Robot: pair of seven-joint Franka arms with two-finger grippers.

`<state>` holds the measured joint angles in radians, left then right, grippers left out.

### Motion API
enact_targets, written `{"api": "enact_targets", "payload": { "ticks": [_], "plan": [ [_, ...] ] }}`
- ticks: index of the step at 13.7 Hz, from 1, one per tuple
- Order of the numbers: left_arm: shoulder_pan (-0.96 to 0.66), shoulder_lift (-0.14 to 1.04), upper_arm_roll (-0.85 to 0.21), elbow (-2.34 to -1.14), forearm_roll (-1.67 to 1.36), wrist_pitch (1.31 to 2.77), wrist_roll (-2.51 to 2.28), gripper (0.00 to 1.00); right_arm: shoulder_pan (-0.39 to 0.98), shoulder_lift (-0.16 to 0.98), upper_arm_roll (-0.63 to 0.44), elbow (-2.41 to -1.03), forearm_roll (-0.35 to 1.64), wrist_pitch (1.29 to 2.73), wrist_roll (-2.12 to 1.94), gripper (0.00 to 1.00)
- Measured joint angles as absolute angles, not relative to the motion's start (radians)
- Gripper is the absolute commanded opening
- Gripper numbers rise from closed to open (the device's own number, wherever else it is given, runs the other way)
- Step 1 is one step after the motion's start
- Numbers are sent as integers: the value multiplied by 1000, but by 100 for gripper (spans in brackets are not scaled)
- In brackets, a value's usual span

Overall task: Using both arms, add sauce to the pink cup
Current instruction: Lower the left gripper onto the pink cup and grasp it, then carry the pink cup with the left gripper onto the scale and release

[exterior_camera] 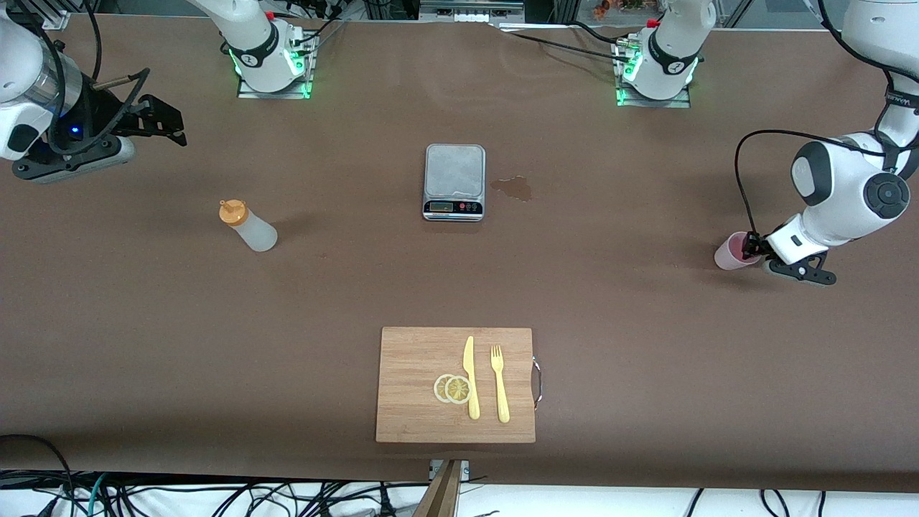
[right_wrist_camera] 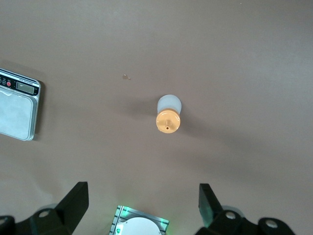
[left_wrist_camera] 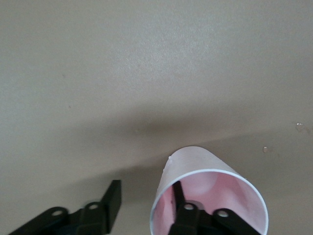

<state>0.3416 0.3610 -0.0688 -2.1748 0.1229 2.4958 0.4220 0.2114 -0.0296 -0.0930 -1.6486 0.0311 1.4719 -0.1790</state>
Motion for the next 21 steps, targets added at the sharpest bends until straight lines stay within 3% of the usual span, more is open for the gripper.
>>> {"api": "enact_targets", "payload": {
  "ticks": [6, 10, 12, 19, 21],
  "plan": [
    [341, 344, -95, -2146, 123, 2403, 422, 0, 224, -31, -74, -1649, 31, 1472, -179, 100],
    [341, 298, -254, -1977, 116, 2027, 360, 0, 226, -42, -50, -1647, 31, 1469, -170, 100],
    [337, 267, -372, -1933, 85, 1946, 256, 0, 226, -51, -48, -1646, 31, 1468, -165, 100],
    [309, 268, -738, -1935, -103, 1962, -280, 0, 225, -49, -52, -1635, 31, 1467, -166, 100],
    [204, 283, -775, -1938, -103, 2028, -474, 0, 225, -47, -48, -1636, 31, 1467, -166, 100]
  ]
}}
